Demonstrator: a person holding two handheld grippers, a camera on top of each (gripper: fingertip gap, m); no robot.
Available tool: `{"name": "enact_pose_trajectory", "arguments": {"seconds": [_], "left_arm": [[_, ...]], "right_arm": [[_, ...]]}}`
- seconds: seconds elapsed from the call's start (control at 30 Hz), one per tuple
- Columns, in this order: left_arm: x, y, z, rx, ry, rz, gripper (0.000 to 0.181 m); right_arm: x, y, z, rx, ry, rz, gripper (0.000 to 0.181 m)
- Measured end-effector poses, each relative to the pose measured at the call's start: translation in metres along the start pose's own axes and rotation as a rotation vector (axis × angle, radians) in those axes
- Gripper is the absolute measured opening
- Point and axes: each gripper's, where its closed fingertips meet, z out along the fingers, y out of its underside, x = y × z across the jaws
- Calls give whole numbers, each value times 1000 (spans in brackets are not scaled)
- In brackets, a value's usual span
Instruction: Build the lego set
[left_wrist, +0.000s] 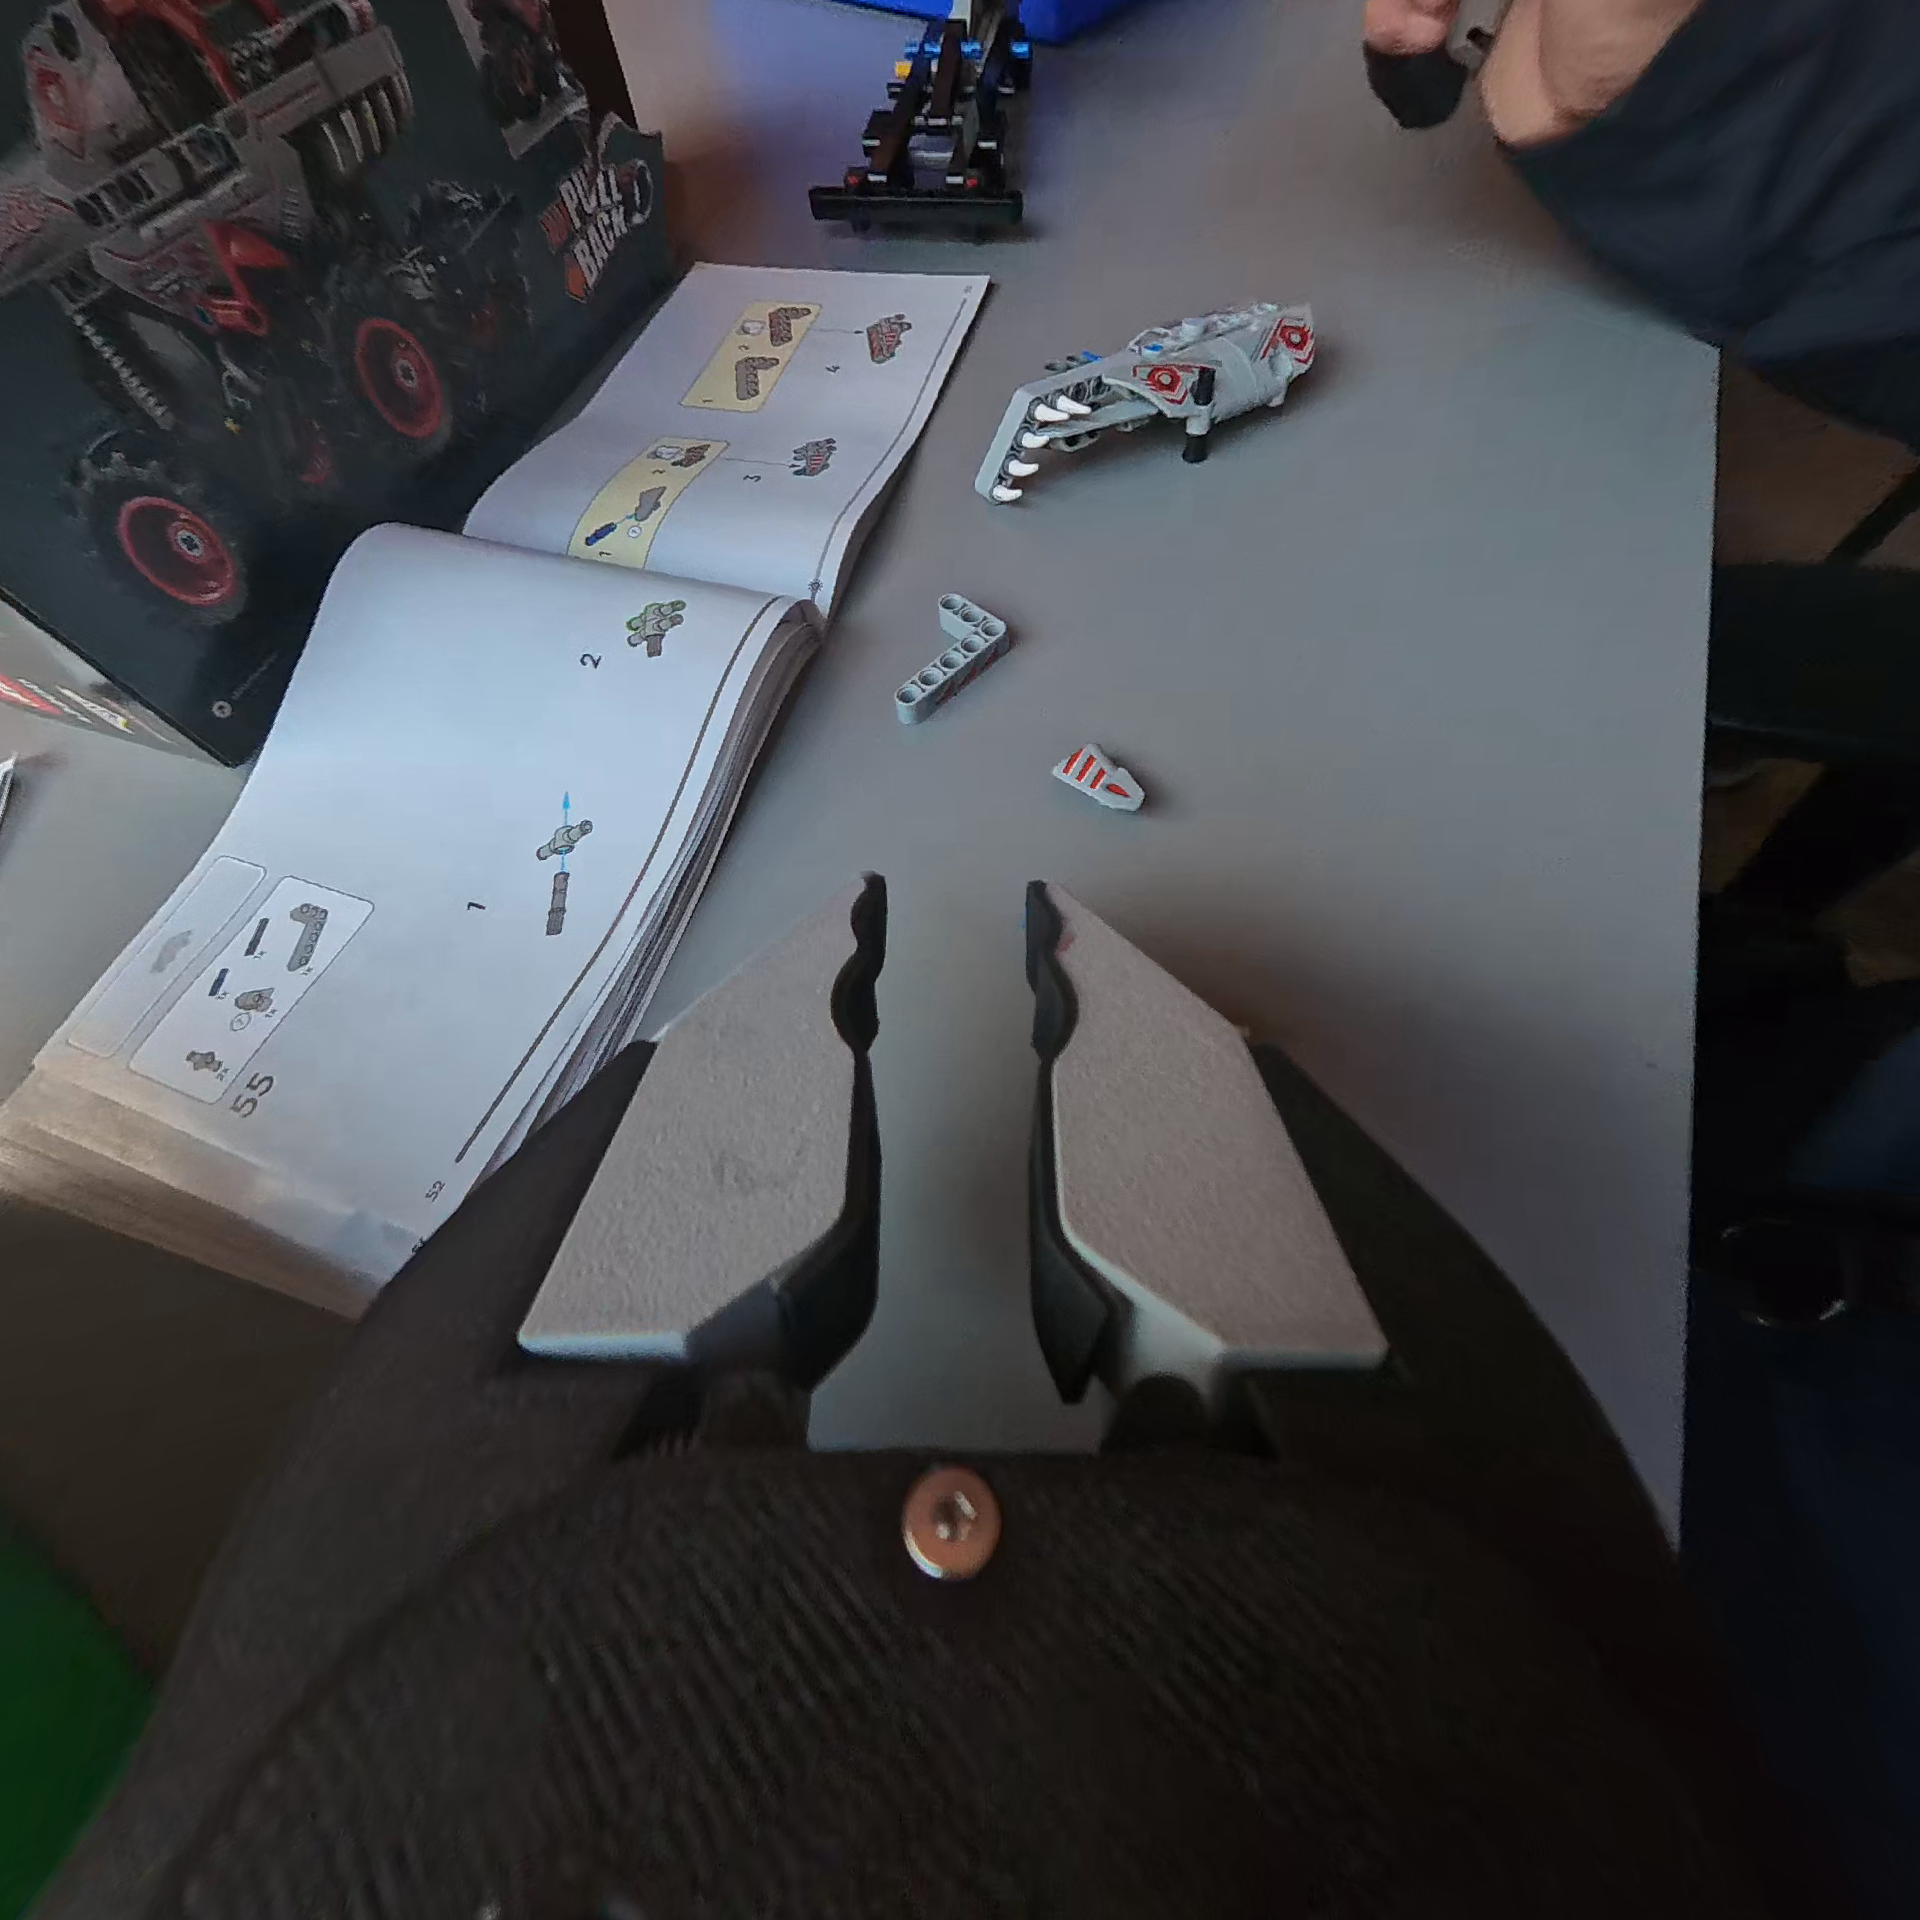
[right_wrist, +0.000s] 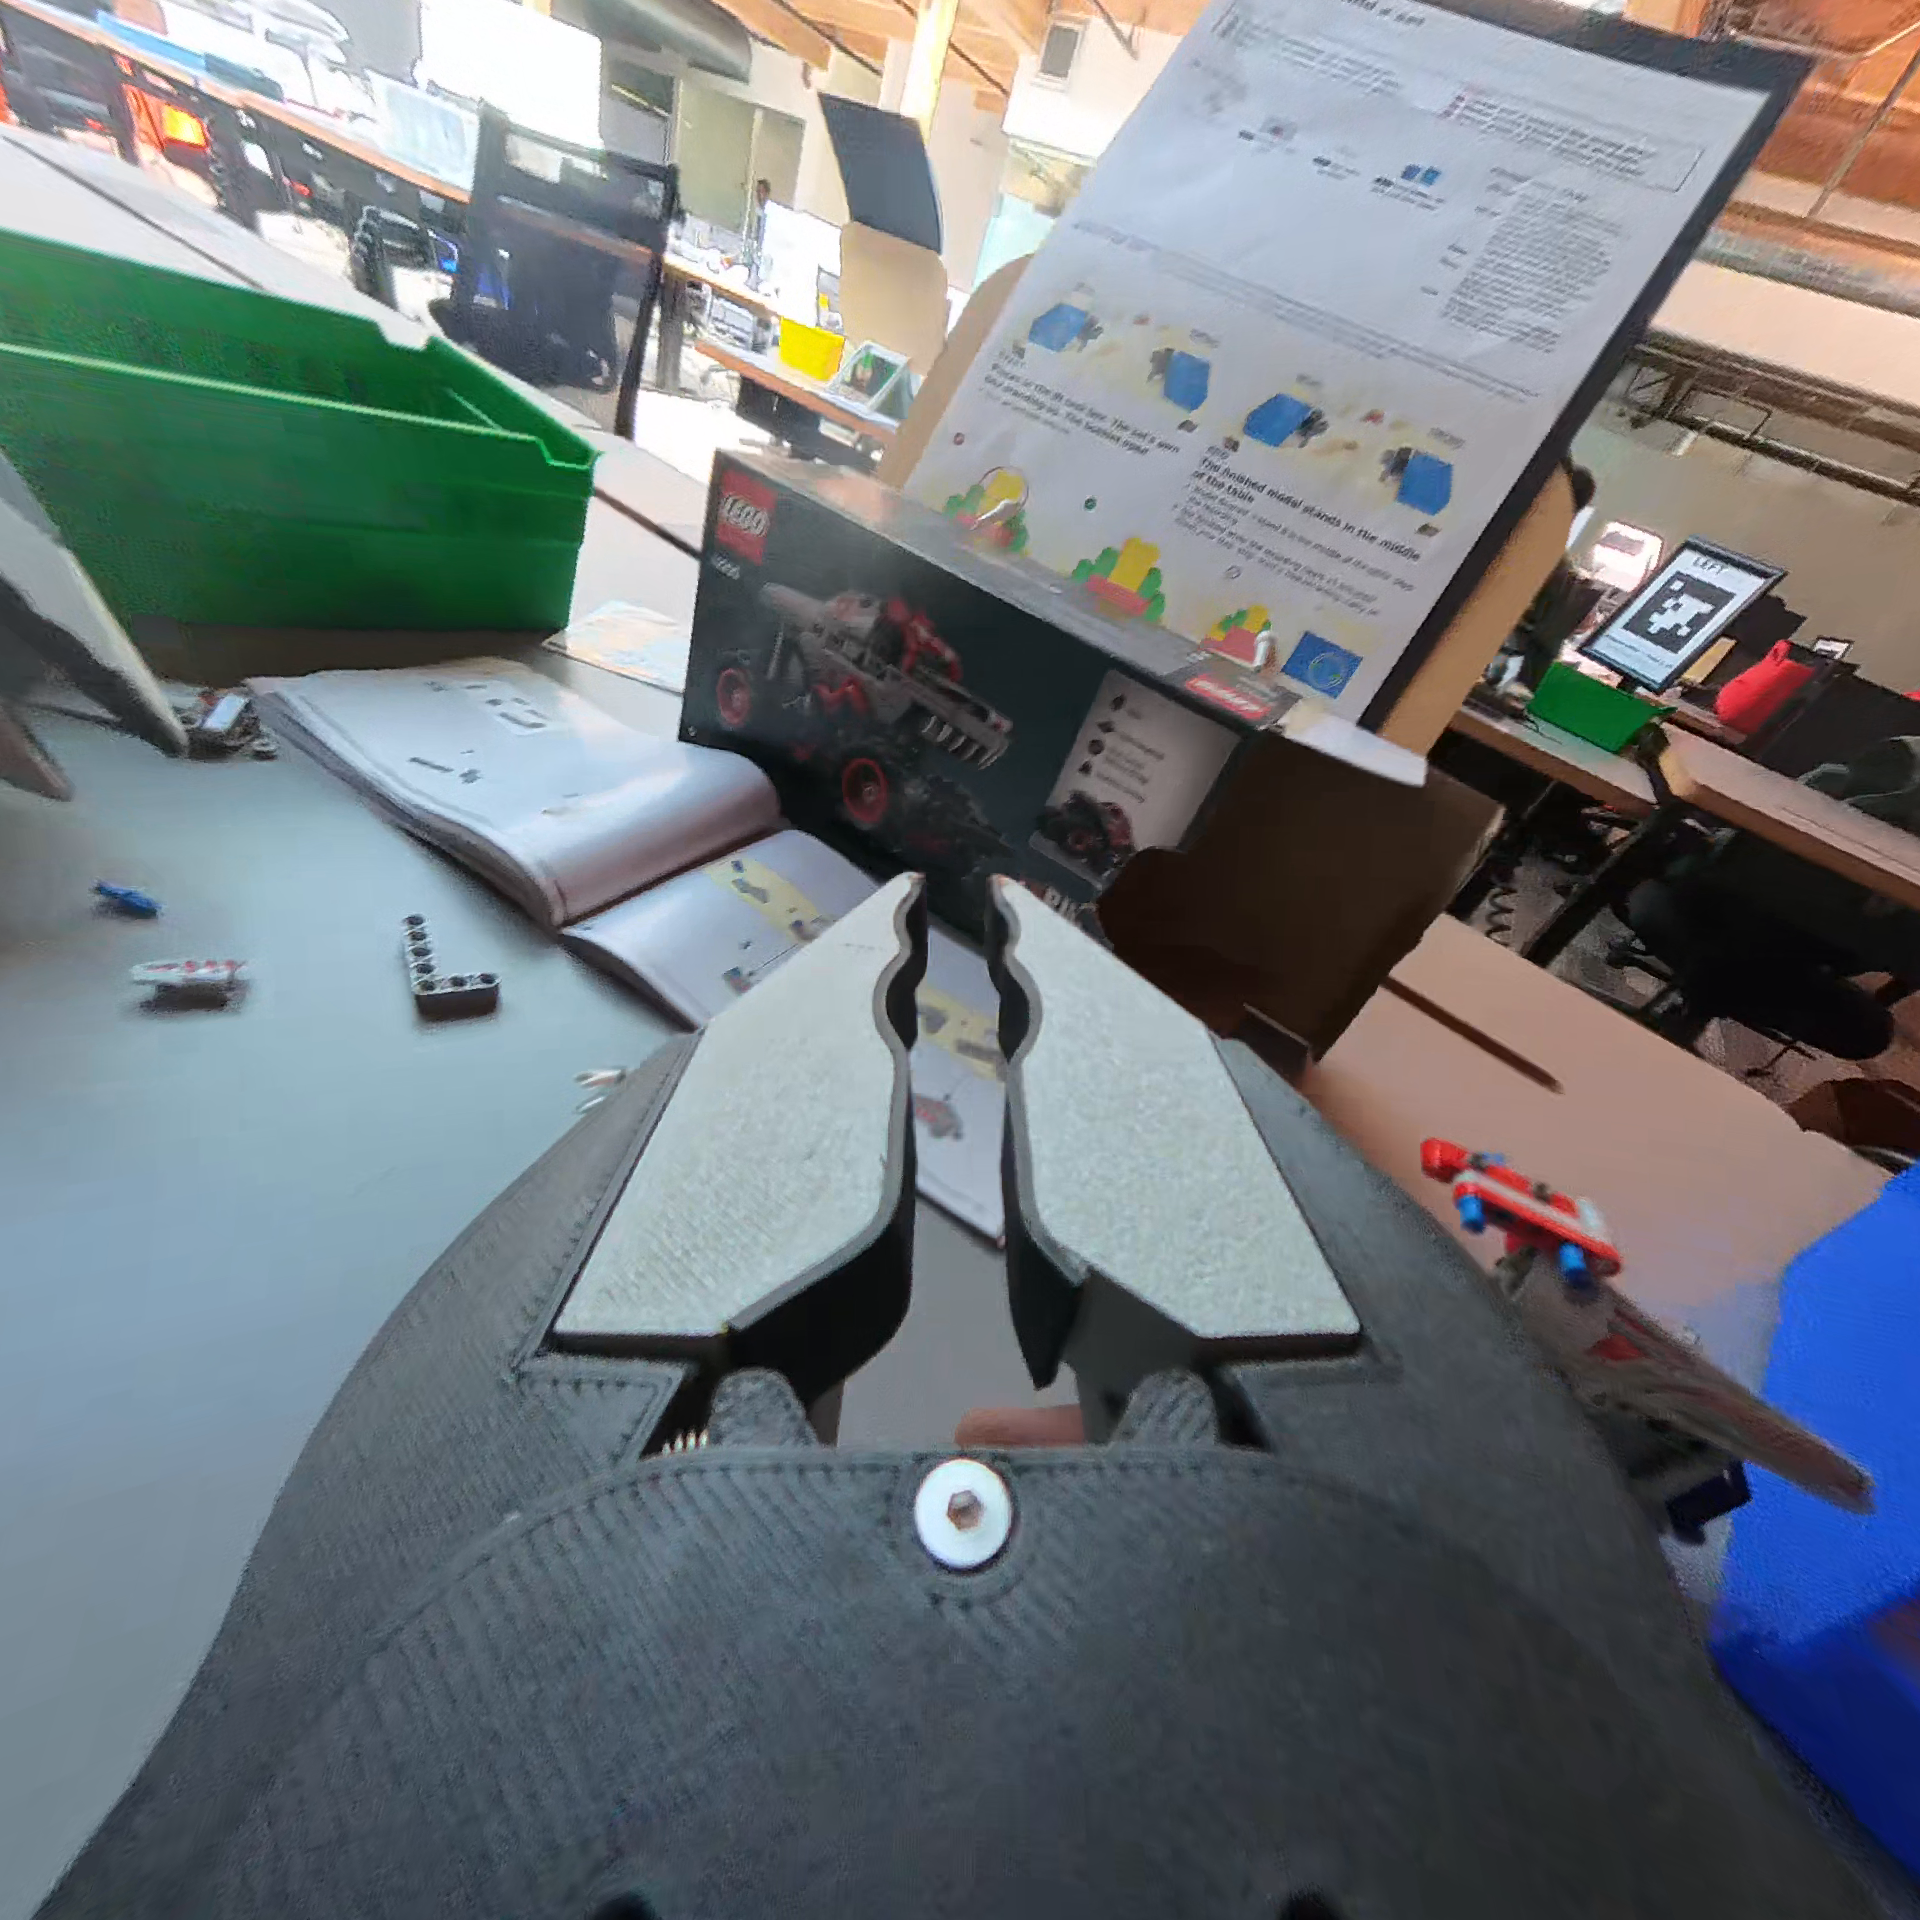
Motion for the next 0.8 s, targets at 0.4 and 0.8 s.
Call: {"name": "enact_pose_trajectory", "arguments": {"seconds": [0.4,0.8], "left_arm": [[-16,-3,0,23,-59,-18,24],[-22,-8,1,49,-66,-20,23]], "right_arm": [[21,13,58,21,-108,60,7],[18,4,45,97,-165,156,8]]}}
